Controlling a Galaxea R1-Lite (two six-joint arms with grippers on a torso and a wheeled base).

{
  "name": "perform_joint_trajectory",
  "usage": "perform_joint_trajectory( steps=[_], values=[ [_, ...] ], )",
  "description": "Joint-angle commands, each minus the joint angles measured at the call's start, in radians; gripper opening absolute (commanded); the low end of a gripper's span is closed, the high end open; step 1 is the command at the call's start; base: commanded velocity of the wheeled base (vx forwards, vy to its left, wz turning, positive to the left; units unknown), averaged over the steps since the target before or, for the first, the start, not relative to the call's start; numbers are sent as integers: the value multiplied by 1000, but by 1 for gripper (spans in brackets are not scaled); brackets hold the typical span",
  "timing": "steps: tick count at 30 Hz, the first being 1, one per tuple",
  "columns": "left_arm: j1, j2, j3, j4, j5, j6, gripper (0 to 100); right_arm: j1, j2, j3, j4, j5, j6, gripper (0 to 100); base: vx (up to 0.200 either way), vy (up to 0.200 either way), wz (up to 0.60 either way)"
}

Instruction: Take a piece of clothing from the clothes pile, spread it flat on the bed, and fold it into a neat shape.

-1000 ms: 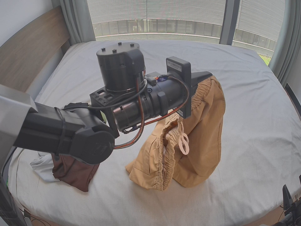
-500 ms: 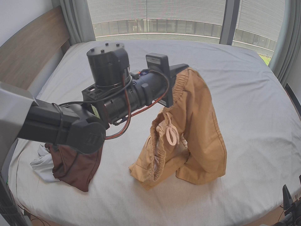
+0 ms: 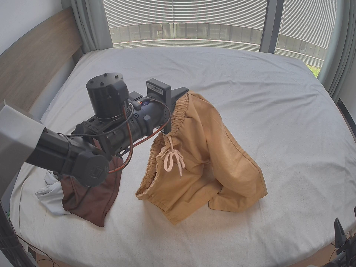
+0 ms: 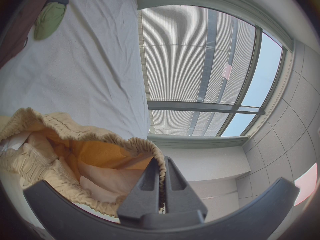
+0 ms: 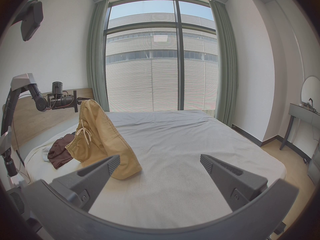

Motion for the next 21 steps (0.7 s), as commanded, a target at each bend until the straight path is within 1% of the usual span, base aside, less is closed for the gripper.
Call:
perform_joint_trajectory(
  steps=[1, 4, 7, 8, 10, 12, 18, 21],
  values=[
    [25, -3, 41, -20, 6, 13, 0, 0, -9, 16, 0, 0, -1, 100, 0, 0, 0],
    [58, -9, 101, -75, 6, 17, 0, 1, -9, 16, 0, 0, -1, 100, 0, 0, 0],
    [92, -11, 150, -90, 6, 29, 0, 0, -9, 16, 0, 0, -2, 100, 0, 0, 0],
    [92, -11, 150, -90, 6, 29, 0, 0, -9, 16, 0, 0, -2, 100, 0, 0, 0],
    [121, -11, 184, -98, 6, 72, 0, 0, -9, 16, 0, 0, -2, 100, 0, 0, 0],
    [134, -11, 204, -112, 6, 84, 0, 0, -9, 16, 0, 0, -2, 100, 0, 0, 0],
    [215, -15, 317, -221, -2, 127, 0, 0, -9, 16, 0, 0, -2, 100, 0, 0, 0],
    [252, -35, 383, -260, -5, 178, 0, 0, -9, 16, 0, 0, -2, 100, 0, 0, 0]
  ],
)
